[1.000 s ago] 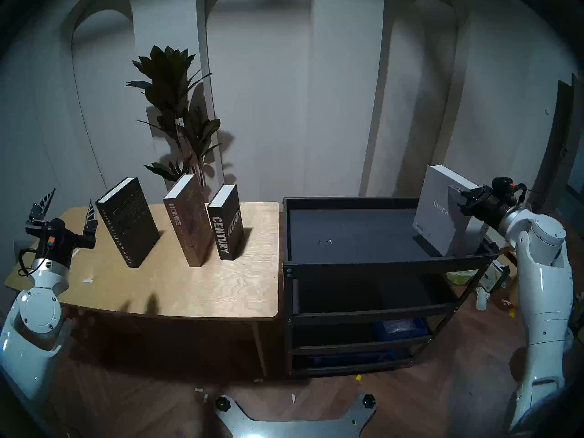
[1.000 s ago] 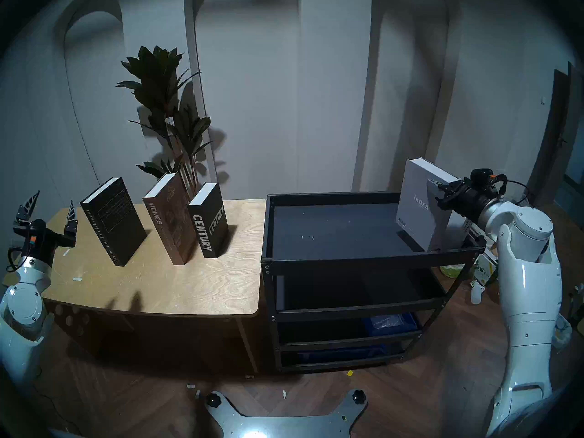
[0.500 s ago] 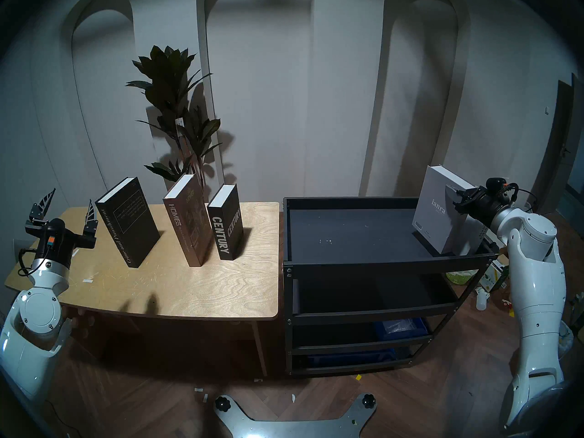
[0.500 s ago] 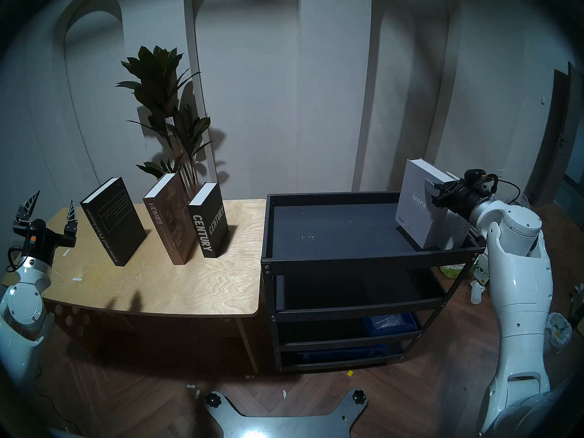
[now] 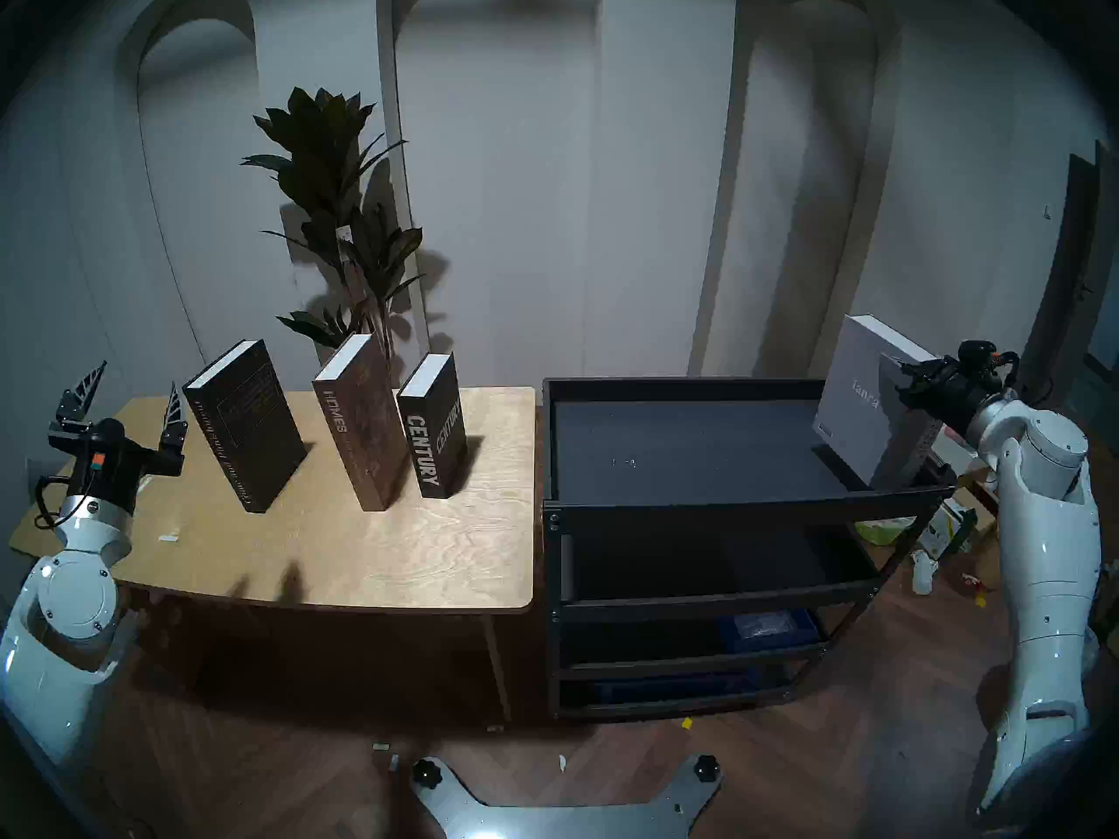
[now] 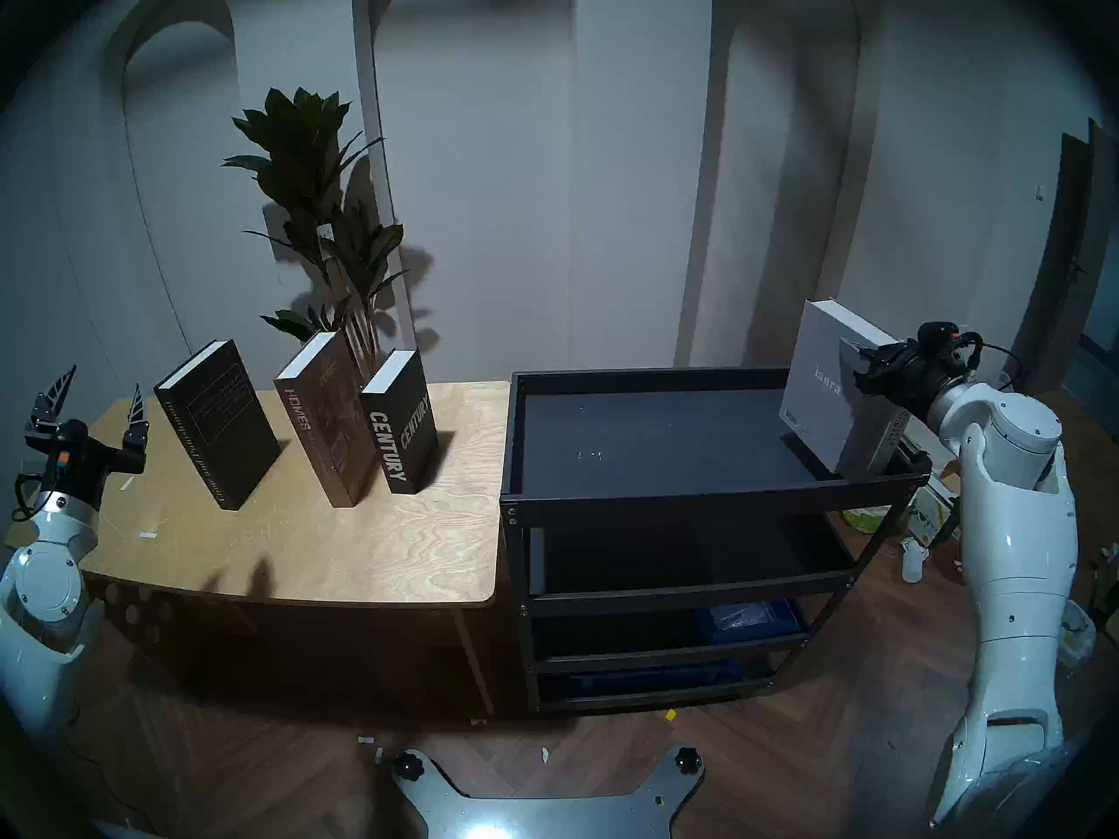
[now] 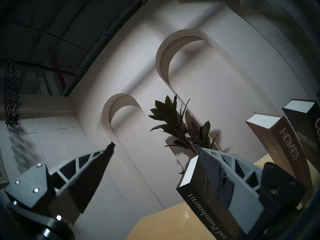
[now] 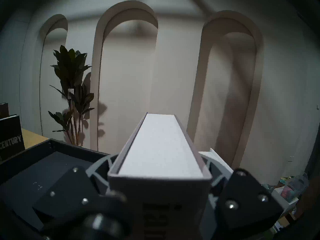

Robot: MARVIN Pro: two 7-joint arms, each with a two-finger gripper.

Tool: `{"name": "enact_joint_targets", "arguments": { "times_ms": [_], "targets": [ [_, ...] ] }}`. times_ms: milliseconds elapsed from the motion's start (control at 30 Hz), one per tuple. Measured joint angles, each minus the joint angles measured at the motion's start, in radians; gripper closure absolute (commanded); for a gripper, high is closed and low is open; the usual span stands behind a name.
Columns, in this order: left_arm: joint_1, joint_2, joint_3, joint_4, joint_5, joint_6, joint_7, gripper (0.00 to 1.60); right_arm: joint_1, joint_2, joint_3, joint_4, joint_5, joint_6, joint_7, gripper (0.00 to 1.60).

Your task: Move the books from the display table onto the shelf, standing them upright with spines facing out and tallest at one end

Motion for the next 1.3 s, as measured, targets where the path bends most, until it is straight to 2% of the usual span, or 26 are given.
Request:
{"name": "enact_joint_targets", "arguments": {
  "times_ms": [300, 600, 833, 1300],
  "targets": [
    [0.000, 0.000, 0.000, 0.000, 0.000, 0.000, 0.000, 0.00, -0.039, -0.020, 0.005, -0.001, 0.000, -0.025, 0.017, 1.60],
    [0.000, 0.000, 0.000, 0.000, 0.000, 0.000, 0.000, 0.00, -0.016, -0.038, -0.031, 0.006, 0.000, -0.031, 0.008, 1.60],
    [0.000, 0.000, 0.000, 0.000, 0.000, 0.000, 0.000, 0.00, -0.023, -0.037, -0.007, 0.005, 0.000, -0.033, 0.000, 1.60],
    [0.000, 0.000, -0.001, 0.000, 0.000, 0.000, 0.000, 0.00, -0.087, -0.039, 0.027, -0.004, 0.004, -0.048, 0.023, 1.60]
  ]
}}
